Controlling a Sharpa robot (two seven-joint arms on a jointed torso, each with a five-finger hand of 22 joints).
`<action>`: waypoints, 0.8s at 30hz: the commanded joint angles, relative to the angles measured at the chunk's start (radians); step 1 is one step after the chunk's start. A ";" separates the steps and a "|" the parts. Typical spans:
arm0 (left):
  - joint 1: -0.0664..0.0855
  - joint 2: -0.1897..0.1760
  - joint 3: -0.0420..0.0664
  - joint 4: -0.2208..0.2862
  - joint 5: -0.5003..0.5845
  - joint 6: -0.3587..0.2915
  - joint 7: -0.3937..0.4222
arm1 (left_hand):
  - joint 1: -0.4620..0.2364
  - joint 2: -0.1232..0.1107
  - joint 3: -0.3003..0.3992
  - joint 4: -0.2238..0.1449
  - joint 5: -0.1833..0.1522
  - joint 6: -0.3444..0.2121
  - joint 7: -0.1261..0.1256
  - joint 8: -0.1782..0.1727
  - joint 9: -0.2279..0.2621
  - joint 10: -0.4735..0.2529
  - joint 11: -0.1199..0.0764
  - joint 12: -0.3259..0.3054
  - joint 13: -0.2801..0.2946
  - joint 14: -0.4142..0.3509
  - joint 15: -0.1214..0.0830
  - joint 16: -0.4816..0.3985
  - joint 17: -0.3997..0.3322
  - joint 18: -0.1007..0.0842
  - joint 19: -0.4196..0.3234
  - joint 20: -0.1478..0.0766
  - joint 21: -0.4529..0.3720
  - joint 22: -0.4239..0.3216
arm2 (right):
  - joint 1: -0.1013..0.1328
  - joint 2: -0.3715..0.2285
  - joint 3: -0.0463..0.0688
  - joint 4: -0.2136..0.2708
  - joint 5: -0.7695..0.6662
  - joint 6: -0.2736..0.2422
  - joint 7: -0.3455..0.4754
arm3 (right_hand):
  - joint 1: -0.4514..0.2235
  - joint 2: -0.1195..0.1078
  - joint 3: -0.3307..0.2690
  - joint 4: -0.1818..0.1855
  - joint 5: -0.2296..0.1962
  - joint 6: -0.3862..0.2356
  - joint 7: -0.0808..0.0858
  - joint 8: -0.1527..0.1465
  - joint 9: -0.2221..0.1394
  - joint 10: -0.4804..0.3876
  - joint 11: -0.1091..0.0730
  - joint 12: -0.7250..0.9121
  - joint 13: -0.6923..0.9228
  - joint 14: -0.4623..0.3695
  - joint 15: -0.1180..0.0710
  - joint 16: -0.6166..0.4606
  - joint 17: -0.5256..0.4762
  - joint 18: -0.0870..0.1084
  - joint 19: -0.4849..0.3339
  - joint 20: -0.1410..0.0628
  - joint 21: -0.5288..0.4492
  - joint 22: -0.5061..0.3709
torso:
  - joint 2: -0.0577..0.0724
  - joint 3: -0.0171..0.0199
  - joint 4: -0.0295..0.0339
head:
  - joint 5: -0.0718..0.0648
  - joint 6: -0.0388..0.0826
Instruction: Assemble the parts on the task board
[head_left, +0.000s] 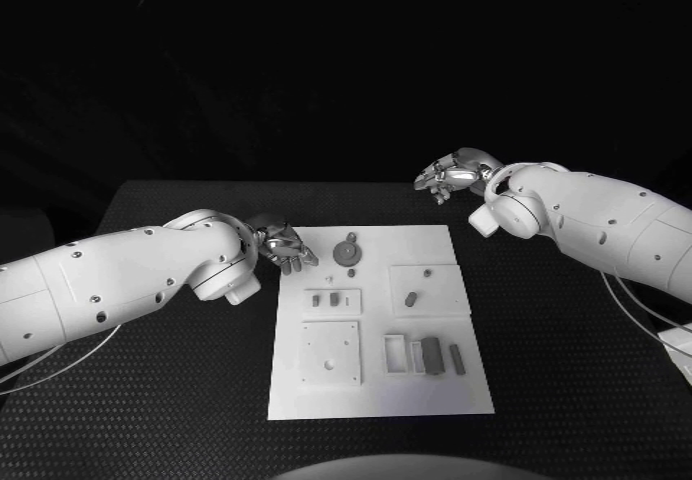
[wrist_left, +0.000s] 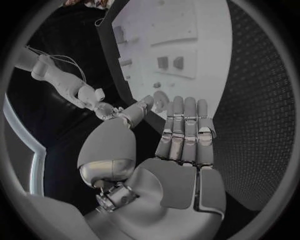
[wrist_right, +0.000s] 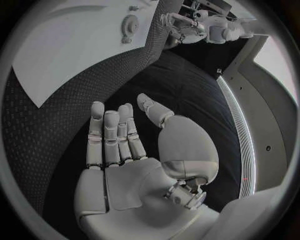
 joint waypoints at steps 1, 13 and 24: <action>0.002 0.029 0.000 -0.029 -0.082 -0.140 0.240 | 0.066 0.001 0.003 -0.023 0.003 -0.012 0.002 -0.009 -0.011 -0.014 0.016 -0.049 -0.035 0.012 0.008 -0.027 -0.015 -0.015 -0.005 0.002 0.001 -0.022 | -0.001 0.002 0.000 -0.004 0.014 -0.011 0.021 | 0.000 -0.008 0.007 -0.001 0.004 -0.001 0.011 -0.006 0.002 -0.013 0.005 -0.027 -0.020 -0.024 0.006 -0.024 -0.011 0.011 -0.024 0.008 -0.019 0.005 | -0.001 0.0004 0.0013 | 0.003 0.009; -0.028 0.147 -0.007 -0.127 -0.469 -0.158 0.401 | 0.173 -0.047 -0.099 -0.025 -0.041 -0.007 0.009 -0.053 -0.072 0.032 0.053 -0.278 -0.174 0.088 -0.014 -0.065 -0.020 -0.012 0.054 -0.011 0.008 -0.109 | -0.001 0.015 0.000 -0.018 0.023 -0.038 0.039 | 0.010 -0.009 0.017 -0.006 0.003 -0.021 0.022 -0.018 0.013 -0.003 0.039 -0.182 -0.149 -0.067 0.058 -0.169 -0.074 0.003 -0.098 0.043 -0.118 -0.037 | 0.002 0.0017 -0.0026 | 0.003 0.031; -0.065 0.177 -0.014 -0.158 -0.676 -0.123 0.401 | 0.226 -0.047 -0.125 -0.026 -0.039 0.022 -0.013 -0.058 -0.089 0.084 0.040 -0.334 -0.193 0.166 -0.042 -0.024 0.023 -0.015 0.147 -0.051 0.022 -0.122 | 0.000 0.014 0.000 -0.016 0.022 -0.042 0.038 | 0.016 -0.011 0.015 -0.008 0.003 -0.023 0.023 -0.020 0.014 0.003 0.039 -0.190 -0.160 -0.064 0.060 -0.177 -0.075 0.006 -0.097 0.046 -0.123 -0.039 | 0.002 0.0007 -0.0005 | -0.006 0.032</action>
